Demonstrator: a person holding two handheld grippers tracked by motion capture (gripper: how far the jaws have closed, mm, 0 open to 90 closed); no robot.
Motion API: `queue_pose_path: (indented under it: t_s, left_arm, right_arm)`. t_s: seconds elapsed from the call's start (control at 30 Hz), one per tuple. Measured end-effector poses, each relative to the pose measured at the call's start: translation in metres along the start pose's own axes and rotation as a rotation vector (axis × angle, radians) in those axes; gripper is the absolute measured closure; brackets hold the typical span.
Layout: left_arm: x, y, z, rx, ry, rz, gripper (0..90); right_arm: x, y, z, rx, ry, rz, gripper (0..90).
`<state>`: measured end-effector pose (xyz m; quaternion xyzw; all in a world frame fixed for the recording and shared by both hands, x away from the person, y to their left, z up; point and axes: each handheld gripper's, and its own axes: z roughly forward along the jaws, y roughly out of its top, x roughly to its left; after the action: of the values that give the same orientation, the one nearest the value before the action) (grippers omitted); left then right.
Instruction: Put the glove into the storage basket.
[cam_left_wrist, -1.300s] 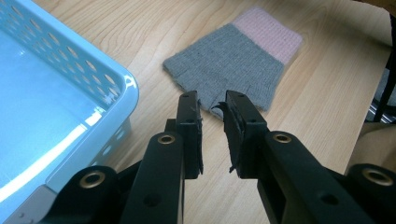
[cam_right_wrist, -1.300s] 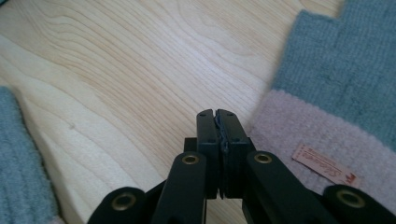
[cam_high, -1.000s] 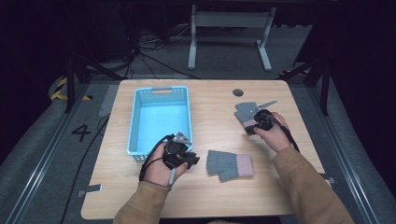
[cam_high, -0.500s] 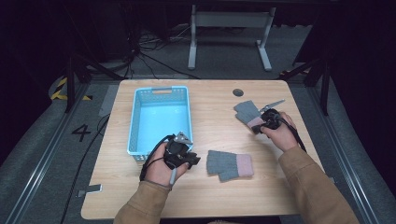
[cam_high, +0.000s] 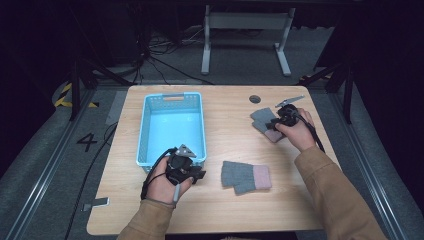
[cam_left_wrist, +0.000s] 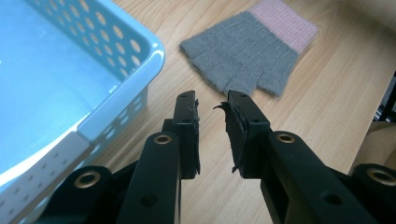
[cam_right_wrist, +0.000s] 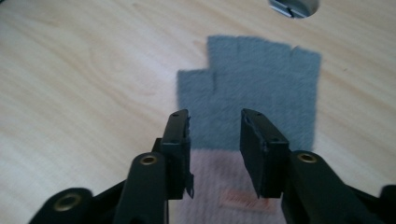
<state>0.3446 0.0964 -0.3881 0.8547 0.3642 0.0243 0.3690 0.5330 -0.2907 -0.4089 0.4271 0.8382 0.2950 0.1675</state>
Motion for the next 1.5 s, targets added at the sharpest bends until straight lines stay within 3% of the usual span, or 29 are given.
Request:
queue_pose_path:
  t_s: [0.03,0.17,0.4,0.53,0.73,0.77,0.93,1.27,1.3,1.5]
  left_arm:
    - [0.001,-0.002,-0.002,-0.002,0.004,-0.002,73.9]
    - [0.002,-0.008,-0.006,-0.005,0.012,-0.015,73.6]
    - [0.004,-0.014,-0.011,-0.005,0.027,-0.035,73.1]
    - [0.004,-0.015,-0.011,-0.005,0.027,-0.04,72.7]
    - [0.005,-0.015,-0.011,-0.003,0.027,-0.039,72.6]
    - [0.004,-0.015,-0.011,-0.003,0.025,-0.038,72.5]
    - [0.004,-0.014,-0.01,-0.004,0.024,-0.035,72.4]
    - [0.004,-0.005,-0.003,0.001,0.004,-0.016,72.1]
    - [0.004,-0.003,-0.003,0.001,-0.002,-0.012,72.1]
    - [0.002,0.007,0.0,0.0,-0.024,0.005,71.7]
  right_arm:
    - [-0.004,0.004,0.003,-0.031,-0.026,0.022,52.7]
    - [-0.009,0.009,0.013,-0.013,-0.065,0.015,47.4]
    - [-0.017,0.013,0.029,0.007,-0.105,0.029,43.9]
    - [-0.02,0.009,0.039,0.057,-0.109,0.043,43.4]
    - [-0.021,0.006,0.043,0.073,-0.079,0.078,53.4]
    - [-0.02,0.006,0.042,0.081,-0.074,0.073,63.2]
    - [-0.016,0.007,0.038,0.101,-0.067,0.06,83.6]
    - [-0.013,0.007,0.024,0.065,-0.053,0.047,85.7]
    - [-0.01,0.008,0.015,0.037,-0.047,0.04,85.7]
    - [0.003,0.01,-0.008,-0.006,-0.02,0.007,85.6]
